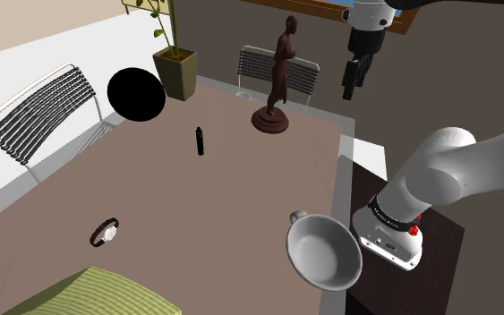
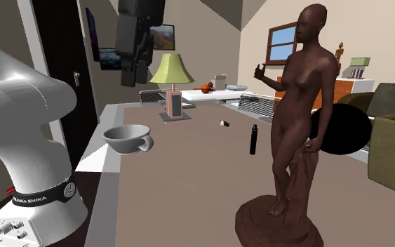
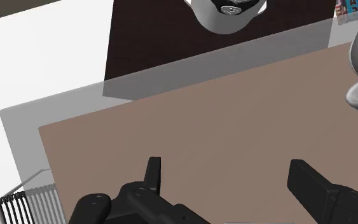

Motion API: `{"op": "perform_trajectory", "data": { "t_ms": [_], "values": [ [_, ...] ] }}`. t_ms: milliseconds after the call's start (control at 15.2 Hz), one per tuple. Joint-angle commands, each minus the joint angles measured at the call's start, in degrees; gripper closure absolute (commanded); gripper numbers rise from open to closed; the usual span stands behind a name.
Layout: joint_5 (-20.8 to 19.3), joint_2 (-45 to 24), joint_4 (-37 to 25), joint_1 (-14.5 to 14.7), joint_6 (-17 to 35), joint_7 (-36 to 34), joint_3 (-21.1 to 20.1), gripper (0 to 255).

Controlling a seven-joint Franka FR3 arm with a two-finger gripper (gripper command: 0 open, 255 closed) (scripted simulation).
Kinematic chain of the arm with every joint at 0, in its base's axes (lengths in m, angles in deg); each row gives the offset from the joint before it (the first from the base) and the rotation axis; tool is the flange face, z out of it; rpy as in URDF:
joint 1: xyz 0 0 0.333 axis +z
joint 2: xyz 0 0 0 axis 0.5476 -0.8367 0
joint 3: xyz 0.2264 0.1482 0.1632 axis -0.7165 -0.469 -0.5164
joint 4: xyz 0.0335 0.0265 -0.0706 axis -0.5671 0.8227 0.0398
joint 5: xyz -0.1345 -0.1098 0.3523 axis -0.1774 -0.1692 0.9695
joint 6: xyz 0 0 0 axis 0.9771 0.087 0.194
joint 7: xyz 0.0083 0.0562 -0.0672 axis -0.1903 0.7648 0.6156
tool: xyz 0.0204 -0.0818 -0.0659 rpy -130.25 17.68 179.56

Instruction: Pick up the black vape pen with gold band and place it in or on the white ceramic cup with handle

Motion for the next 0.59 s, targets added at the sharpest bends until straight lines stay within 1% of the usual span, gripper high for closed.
{"op": "perform_trajectory", "data": {
  "t_ms": [0,264,528],
  "values": [
    [0.00,0.00,0.00,0.00,0.00,0.00,0.00,0],
    [3.37,-4.64,0.33,1.31,5.83,-5.32,-3.49,0],
    [6.02,-10.38,-0.61,2.46,11.68,-10.38,-6.83,0]
  ]
}}
